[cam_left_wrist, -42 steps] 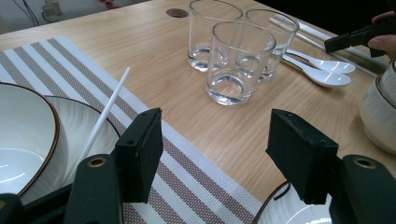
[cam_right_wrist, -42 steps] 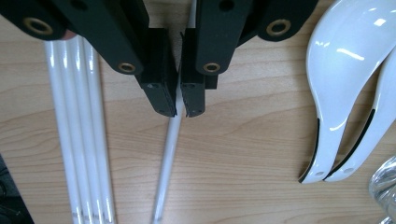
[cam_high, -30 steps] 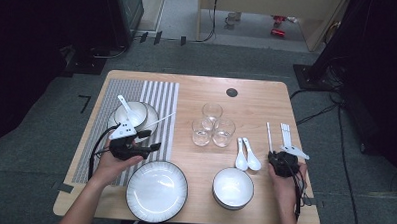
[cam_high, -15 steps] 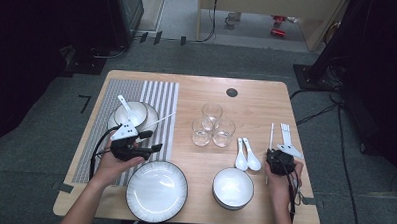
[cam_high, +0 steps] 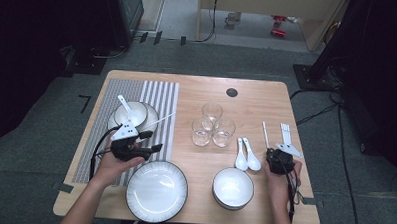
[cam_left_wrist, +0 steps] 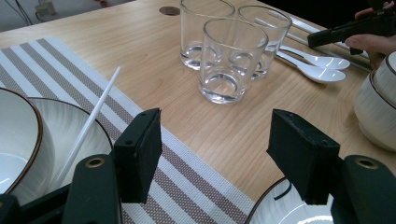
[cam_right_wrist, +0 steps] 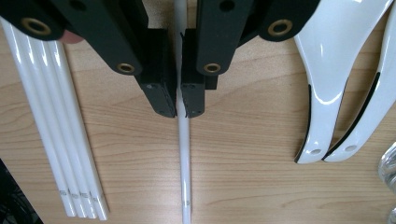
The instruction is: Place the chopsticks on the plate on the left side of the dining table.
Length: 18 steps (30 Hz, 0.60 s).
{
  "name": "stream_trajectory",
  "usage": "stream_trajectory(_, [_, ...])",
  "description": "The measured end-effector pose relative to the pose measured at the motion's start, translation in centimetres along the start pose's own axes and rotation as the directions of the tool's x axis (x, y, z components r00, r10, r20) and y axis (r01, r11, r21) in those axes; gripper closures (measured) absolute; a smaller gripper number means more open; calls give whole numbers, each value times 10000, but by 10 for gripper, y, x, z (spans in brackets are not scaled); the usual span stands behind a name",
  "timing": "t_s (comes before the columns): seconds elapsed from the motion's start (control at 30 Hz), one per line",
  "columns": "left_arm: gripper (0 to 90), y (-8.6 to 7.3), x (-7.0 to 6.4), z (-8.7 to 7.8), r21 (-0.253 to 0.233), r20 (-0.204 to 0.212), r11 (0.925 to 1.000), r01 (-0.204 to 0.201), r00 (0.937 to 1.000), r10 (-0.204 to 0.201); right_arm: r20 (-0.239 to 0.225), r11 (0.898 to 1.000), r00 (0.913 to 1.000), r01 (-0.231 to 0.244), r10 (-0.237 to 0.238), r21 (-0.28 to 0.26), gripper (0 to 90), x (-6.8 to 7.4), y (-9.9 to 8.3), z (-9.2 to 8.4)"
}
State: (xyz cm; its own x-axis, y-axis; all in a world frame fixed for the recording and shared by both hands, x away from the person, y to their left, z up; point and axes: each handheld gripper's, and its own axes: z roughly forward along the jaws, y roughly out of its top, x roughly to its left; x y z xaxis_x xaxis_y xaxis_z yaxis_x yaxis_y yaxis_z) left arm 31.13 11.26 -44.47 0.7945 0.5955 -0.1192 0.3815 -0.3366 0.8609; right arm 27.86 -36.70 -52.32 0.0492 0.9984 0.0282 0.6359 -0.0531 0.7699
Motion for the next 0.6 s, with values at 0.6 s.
stream_trajectory(0.6, [344, 3, -5, 4, 47, 182, 9999, -145, 9997, 144, -1028, 9993, 9940, 363, -368, -71, 866, -5, 1, -1])
